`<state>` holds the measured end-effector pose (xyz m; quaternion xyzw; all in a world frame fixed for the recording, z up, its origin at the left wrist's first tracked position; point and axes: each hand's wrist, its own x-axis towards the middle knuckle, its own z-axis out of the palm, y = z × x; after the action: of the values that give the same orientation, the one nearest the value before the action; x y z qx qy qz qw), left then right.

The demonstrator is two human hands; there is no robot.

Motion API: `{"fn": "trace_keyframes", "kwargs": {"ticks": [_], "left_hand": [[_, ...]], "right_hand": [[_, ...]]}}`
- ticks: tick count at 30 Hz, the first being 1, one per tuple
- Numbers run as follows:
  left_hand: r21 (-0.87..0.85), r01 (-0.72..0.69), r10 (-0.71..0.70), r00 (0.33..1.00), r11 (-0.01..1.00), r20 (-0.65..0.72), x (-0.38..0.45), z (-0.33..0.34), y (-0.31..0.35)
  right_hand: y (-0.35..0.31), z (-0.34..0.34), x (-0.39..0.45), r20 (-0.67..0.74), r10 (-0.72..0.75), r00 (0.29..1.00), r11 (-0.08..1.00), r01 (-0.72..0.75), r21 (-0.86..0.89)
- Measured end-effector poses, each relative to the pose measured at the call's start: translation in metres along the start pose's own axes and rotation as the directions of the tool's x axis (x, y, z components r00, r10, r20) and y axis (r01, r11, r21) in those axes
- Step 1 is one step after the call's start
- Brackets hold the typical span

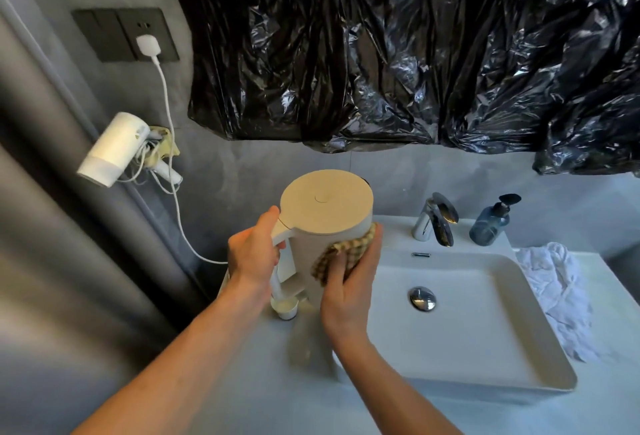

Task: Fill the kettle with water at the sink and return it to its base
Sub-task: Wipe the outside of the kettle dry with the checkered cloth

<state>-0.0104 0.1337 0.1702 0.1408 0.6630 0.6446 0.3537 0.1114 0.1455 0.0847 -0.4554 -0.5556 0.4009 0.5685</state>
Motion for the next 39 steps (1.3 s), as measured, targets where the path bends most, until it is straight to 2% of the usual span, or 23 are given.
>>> {"fn": "trace_keyframes", "kwargs": {"ticks": [3,5,9,12,15,17,21,24,27,31,35,39], "left_hand": [[0.026,0.021,-0.021,1.000,0.999,-0.001,0.001,-0.001,-0.004],[0.040,0.038,-0.037,0.999,0.999,-0.010,0.000,-0.004,-0.006],[0.049,0.057,-0.057,0.998,0.997,-0.010,-0.004,-0.008,-0.010],[0.003,0.050,-0.051,0.999,0.999,0.006,-0.004,-0.013,-0.009],[-0.004,0.023,-0.023,0.999,1.000,0.048,-0.004,-0.018,-0.002],[0.008,-0.001,0.000,0.997,1.000,0.073,-0.004,-0.021,0.004],[-0.004,0.001,-0.001,0.997,1.000,0.081,0.000,-0.024,0.015],[-0.039,0.001,0.002,0.996,0.999,0.089,0.006,-0.024,0.023],[-0.029,-0.034,0.036,0.994,0.999,0.100,0.010,-0.026,0.026],[0.049,-0.064,0.057,0.989,0.997,0.136,0.011,-0.040,0.017],[0.069,-0.047,0.040,0.994,0.997,0.101,0.010,-0.061,-0.001],[0.056,-0.028,0.024,0.997,0.998,0.074,0.008,-0.086,-0.016]], "right_hand": [[0.013,0.006,-0.021,0.038,0.023,0.999,0.994,-0.019,-0.105],[0.017,0.007,-0.025,0.061,0.019,0.998,0.994,-0.012,-0.108],[0.021,0.004,-0.008,-0.018,0.098,0.995,0.991,-0.099,-0.090],[0.013,0.000,0.011,-0.035,0.134,0.990,0.990,-0.135,-0.040],[0.005,-0.004,0.030,-0.095,0.230,0.969,0.970,-0.220,0.102],[-0.002,-0.007,0.043,-0.074,0.275,0.959,0.958,-0.266,0.111],[-0.012,-0.007,0.048,-0.028,0.221,0.975,0.975,-0.220,0.033],[-0.011,-0.008,0.030,0.021,0.089,0.996,0.995,-0.088,-0.052],[-0.018,-0.010,0.005,0.067,0.008,0.998,0.999,-0.006,-0.033],[-0.015,-0.013,-0.032,0.105,0.021,0.994,1.000,-0.022,0.009],[0.000,-0.012,-0.071,0.122,0.060,0.991,0.998,-0.057,-0.031],[0.013,-0.011,-0.116,0.222,0.037,0.974,0.997,-0.021,-0.074]]}}
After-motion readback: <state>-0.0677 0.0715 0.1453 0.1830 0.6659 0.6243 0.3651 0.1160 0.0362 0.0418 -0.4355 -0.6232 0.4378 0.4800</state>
